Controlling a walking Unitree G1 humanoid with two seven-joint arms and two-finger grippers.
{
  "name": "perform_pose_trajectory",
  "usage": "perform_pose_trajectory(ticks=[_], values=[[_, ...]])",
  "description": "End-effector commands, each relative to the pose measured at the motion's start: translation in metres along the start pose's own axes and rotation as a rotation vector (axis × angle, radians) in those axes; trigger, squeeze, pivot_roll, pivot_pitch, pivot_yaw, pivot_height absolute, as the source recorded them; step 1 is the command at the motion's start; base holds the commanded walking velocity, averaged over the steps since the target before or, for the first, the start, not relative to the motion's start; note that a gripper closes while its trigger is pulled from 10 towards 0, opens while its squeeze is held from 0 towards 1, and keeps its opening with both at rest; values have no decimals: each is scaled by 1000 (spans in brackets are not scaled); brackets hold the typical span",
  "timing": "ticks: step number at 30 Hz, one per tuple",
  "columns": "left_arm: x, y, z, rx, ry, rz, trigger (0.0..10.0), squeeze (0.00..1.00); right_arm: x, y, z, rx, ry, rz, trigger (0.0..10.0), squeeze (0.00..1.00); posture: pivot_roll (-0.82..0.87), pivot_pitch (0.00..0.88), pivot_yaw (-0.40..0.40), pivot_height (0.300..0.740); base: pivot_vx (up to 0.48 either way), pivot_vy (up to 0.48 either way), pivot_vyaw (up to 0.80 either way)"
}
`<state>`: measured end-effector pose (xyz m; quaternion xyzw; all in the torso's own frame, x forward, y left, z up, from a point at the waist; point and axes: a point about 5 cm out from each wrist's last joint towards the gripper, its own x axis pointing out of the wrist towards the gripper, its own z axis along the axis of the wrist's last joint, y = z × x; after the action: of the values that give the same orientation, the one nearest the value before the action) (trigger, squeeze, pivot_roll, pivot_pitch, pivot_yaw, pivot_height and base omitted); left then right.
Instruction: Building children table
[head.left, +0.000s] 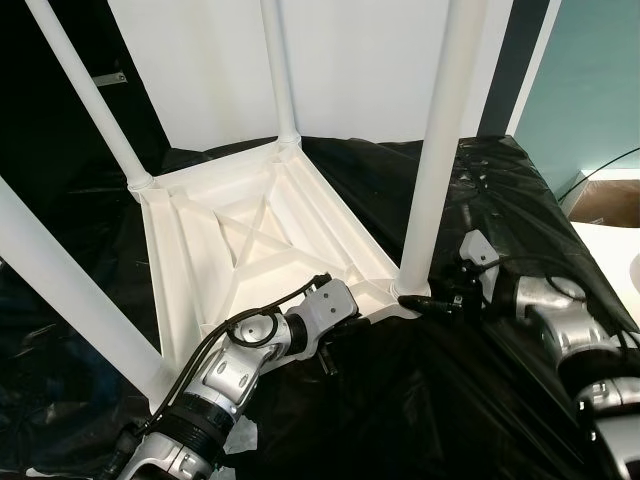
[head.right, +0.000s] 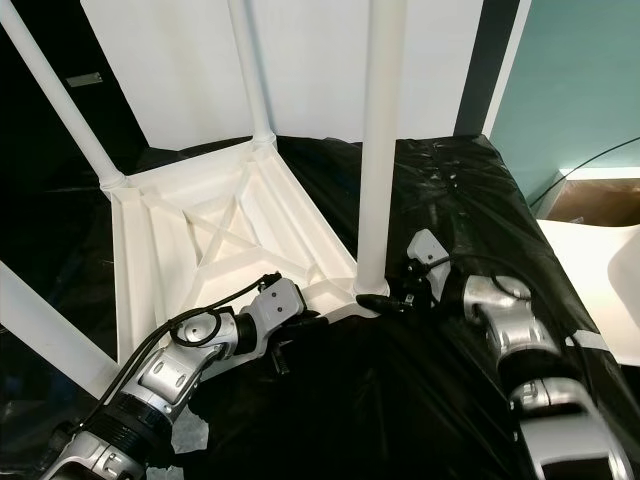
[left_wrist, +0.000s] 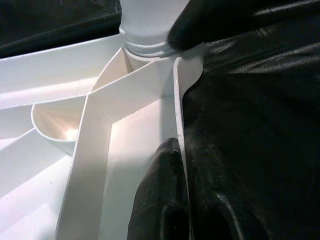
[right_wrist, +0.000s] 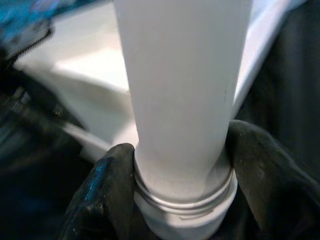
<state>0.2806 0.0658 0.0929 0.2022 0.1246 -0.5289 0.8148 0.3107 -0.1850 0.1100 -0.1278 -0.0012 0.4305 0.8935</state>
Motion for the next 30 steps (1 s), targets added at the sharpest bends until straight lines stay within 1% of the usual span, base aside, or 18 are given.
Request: perform_pose_trajectory(ticks=[1,2,3,4,5,7,9,11,16,17,18,19,22,23,26,28,29,30], values=[[-2,-25,-57,-139,228,-75,10000,0,7,3,10,7,-104,-118,0,0,10,0,41,740,0,0,0],[-2,-25,-57,-141,228,-74,10000,0,8,16,6,25,-142,-221,0,0,10,0,41,740,0,0,0],[-2,-25,-57,-141,228,-74,10000,0,8,16,6,25,-142,-221,0,0,10,0,41,740,0,0,0],[-3,-26,-58,-142,229,-75,10000,0,7,34,4,51,-174,-317,0,0,25,0,33,740,0,0,0],[-3,-26,-58,-142,229,-75,10000,0,7,34,4,51,-174,-317,0,0,25,0,33,740,0,0,0],[-5,-27,-59,-144,231,-77,10000,0,3,52,4,77,-209,-443,0,0,24,0,35,740,0,0,0],[-6,-27,-60,-144,235,-79,10000,0,2,53,4,87,-212,-494,0,0,18,0,39,740,0,0,0],[-6,-27,-60,-141,240,-85,10000,0,1,46,3,89,-214,-574,0,0,14,0,44,740,0,0,0],[-4,-26,-58,-133,235,-90,10000,0,8,49,4,121,-214,-614,0,0,19,0,41,740,0,0,0],[-3,-26,-57,-133,233,-90,10000,0,10,51,3,131,-206,-599,706,0,17,0,40,740,0,0,0],[-3,-26,-57,-133,233,-89,10000,0,12,52,3,136,-200,-589,706,0,17,0,40,740,0,0,0],[-3,-26,-58,-134,234,-88,10000,0,15,54,4,138,-177,-539,10000,0,16,0,38,740,0,0,0],[-4,-27,-58,-135,235,-87,10000,0,19,57,6,146,-163,-484,10000,0,16,0,37,740,0,0,0],[-4,-27,-59,-136,235,-86,10000,0,22,56,8,153,-172,-430,10000,1000,16,0,37,740,0,0,0],[-4,-28,-59,-138,235,-87,10000,0,26,54,11,150,-176,-372,10000,1000,16,0,37,740,0,0,0],[-4,-28,-59,-138,236,-87,10000,0,32,47,16,114,-157,-244,10000,1000,17,0,35,740,0,0,0],[-4,-28,-59,-138,236,-87,10000,0,32,47,16,114,-157,-244,10000,1000,17,0,35,740,0,0,0],[-3,-26,-58,-135,233,-84,10000,0,34,33,22,37,-134,-124,10000,0,21,0,32,740,0,0,0]])
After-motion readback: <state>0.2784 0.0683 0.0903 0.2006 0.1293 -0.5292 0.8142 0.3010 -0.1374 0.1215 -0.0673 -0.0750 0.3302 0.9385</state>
